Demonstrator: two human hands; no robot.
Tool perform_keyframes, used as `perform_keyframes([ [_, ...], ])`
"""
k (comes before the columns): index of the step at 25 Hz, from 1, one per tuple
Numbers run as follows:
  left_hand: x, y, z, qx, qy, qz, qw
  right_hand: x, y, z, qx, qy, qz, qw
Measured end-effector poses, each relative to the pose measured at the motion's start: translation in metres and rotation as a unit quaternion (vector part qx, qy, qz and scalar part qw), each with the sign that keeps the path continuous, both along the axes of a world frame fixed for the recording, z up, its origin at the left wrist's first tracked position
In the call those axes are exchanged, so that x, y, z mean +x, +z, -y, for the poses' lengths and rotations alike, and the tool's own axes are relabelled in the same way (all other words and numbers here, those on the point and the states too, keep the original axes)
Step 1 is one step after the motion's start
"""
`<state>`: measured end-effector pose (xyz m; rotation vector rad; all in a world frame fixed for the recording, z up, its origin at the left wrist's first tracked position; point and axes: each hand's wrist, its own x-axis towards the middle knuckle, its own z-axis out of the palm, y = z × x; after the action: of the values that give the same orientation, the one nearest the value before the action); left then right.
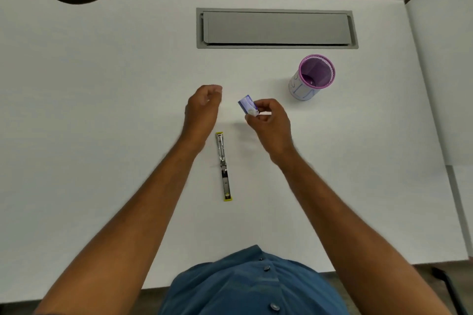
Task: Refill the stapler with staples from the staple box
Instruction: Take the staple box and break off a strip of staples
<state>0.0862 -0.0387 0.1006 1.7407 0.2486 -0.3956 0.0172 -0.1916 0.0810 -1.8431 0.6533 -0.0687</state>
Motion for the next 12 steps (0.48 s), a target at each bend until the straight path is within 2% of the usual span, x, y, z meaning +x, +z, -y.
perform_keyframes([
  [2,-0.034,0.022,0.011,-0.153,0.013,-0.085,0.984,-0.030,0.022,-0.018,0.064,-0.026,0.033,0.997],
  [6,-0.102,0.045,0.028,-0.336,0.035,-0.189,0.922,-0.086,0.058,-0.042,0.153,-0.040,0.057,0.986],
  [9,-0.127,0.053,0.025,-0.387,0.065,-0.205,0.897,-0.117,0.073,-0.044,0.148,0.004,0.064,0.987],
  [12,-0.145,0.064,0.026,-0.377,0.052,-0.184,0.906,-0.137,0.079,-0.039,0.146,0.006,0.081,0.986],
])
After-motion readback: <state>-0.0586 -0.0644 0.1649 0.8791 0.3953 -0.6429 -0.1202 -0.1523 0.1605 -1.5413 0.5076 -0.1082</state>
